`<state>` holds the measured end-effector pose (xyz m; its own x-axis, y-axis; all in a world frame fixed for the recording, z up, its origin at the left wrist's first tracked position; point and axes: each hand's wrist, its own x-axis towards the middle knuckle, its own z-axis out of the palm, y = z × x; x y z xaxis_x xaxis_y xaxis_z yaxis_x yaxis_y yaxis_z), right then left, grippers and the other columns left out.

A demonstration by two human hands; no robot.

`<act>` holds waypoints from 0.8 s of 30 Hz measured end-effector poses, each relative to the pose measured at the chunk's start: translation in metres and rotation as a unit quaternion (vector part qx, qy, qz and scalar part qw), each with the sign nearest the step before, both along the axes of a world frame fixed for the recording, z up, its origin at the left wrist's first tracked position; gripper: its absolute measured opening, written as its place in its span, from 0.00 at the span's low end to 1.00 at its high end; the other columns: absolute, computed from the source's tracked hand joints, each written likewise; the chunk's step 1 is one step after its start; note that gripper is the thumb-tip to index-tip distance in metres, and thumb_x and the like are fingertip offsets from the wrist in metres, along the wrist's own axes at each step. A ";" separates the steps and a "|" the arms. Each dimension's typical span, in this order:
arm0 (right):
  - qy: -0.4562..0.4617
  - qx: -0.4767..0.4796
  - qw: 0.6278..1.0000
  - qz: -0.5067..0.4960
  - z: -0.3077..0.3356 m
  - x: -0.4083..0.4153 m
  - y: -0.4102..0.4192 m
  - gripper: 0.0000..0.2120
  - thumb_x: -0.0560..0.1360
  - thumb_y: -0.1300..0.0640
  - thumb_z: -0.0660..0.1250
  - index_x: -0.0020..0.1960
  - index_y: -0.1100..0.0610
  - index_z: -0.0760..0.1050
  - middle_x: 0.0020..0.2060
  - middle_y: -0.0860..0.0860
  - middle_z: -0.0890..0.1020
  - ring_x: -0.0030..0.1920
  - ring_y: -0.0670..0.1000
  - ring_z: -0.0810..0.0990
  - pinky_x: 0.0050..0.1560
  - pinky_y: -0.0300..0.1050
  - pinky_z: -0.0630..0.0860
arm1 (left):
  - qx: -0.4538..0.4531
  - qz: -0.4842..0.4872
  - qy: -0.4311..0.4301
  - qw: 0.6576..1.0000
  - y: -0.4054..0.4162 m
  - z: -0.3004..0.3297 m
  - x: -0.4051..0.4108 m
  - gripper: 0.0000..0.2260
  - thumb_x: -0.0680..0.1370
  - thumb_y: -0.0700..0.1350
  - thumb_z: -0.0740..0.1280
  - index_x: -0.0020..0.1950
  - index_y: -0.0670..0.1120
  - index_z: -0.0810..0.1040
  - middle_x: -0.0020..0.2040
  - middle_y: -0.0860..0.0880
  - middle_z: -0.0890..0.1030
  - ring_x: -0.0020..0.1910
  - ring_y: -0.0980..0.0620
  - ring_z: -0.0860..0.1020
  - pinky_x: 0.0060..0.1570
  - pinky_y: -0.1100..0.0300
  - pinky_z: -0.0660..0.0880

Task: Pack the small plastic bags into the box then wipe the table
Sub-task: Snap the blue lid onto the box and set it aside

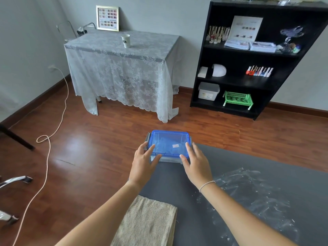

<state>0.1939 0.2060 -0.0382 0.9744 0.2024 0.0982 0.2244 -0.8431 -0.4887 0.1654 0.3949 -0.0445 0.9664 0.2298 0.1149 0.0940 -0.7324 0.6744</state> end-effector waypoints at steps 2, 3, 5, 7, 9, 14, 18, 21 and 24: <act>0.004 -0.010 1.000 0.001 0.000 0.000 0.000 0.25 0.79 0.50 0.57 0.73 0.58 0.60 0.73 0.59 0.61 0.73 0.56 0.62 0.71 0.49 0.62 | 0.003 -0.002 -0.001 1.000 0.000 0.001 0.000 0.22 0.75 0.52 0.67 0.67 0.46 0.72 0.70 0.44 0.67 0.67 0.46 0.66 0.65 0.56 0.64; 0.005 -0.013 1.000 0.000 0.000 0.000 0.000 0.25 0.79 0.50 0.57 0.73 0.58 0.59 0.74 0.59 0.61 0.73 0.56 0.62 0.71 0.49 0.62 | 0.003 -0.001 -0.002 1.000 0.000 0.001 0.000 0.22 0.75 0.52 0.67 0.66 0.46 0.73 0.70 0.44 0.67 0.67 0.46 0.66 0.65 0.55 0.64; 0.007 -0.016 1.000 -0.003 0.000 0.000 0.001 0.25 0.79 0.49 0.57 0.73 0.58 0.59 0.74 0.59 0.60 0.73 0.55 0.62 0.71 0.49 0.62 | 0.006 -0.001 -0.003 1.000 0.000 0.002 0.000 0.21 0.75 0.52 0.67 0.66 0.45 0.73 0.70 0.43 0.68 0.67 0.45 0.67 0.65 0.54 0.65; 0.009 -0.025 1.000 -0.005 0.000 0.000 0.003 0.25 0.80 0.49 0.55 0.73 0.58 0.58 0.74 0.58 0.60 0.73 0.55 0.62 0.71 0.48 0.61 | 0.016 -0.003 -0.005 1.000 0.001 0.002 0.001 0.21 0.75 0.52 0.68 0.65 0.45 0.74 0.69 0.43 0.69 0.66 0.45 0.68 0.65 0.53 0.66; 0.011 -0.031 0.999 -0.008 -0.001 -0.001 0.005 0.25 0.80 0.49 0.55 0.73 0.59 0.57 0.74 0.58 0.59 0.73 0.55 0.62 0.71 0.48 0.61 | 0.024 -0.004 -0.007 1.000 0.002 0.002 0.001 0.21 0.74 0.51 0.68 0.65 0.45 0.74 0.68 0.43 0.70 0.65 0.44 0.69 0.64 0.53 0.67; 0.015 -0.029 0.999 -0.013 -0.002 -0.002 0.007 0.25 0.80 0.51 0.55 0.73 0.61 0.58 0.74 0.60 0.60 0.70 0.58 0.66 0.68 0.51 0.64 | 0.037 -0.006 -0.010 0.999 0.001 0.002 0.002 0.20 0.75 0.51 0.68 0.64 0.44 0.75 0.66 0.42 0.72 0.65 0.43 0.70 0.64 0.54 0.67; 0.014 -0.020 1.000 -0.015 -0.002 -0.002 0.008 0.24 0.80 0.51 0.56 0.72 0.61 0.59 0.73 0.61 0.61 0.69 0.59 0.67 0.68 0.52 0.65 | 0.035 -0.006 -0.009 0.999 0.001 0.002 0.002 0.20 0.75 0.51 0.68 0.64 0.44 0.75 0.65 0.42 0.72 0.65 0.44 0.70 0.63 0.54 0.67; 0.015 -0.024 0.999 -0.014 -0.001 -0.002 0.007 0.25 0.80 0.51 0.55 0.73 0.61 0.59 0.73 0.60 0.61 0.70 0.58 0.67 0.68 0.51 0.64 | 0.036 -0.008 -0.007 0.999 0.002 0.002 0.002 0.20 0.74 0.51 0.68 0.64 0.44 0.75 0.65 0.42 0.72 0.65 0.44 0.70 0.63 0.53 0.68; 0.018 -0.033 0.999 -0.011 0.000 -0.001 0.006 0.25 0.80 0.50 0.55 0.73 0.60 0.58 0.74 0.59 0.60 0.70 0.57 0.66 0.68 0.50 0.64 | 0.038 -0.012 -0.007 0.999 0.004 0.001 0.003 0.20 0.74 0.51 0.68 0.64 0.43 0.75 0.65 0.42 0.73 0.64 0.43 0.71 0.62 0.53 0.68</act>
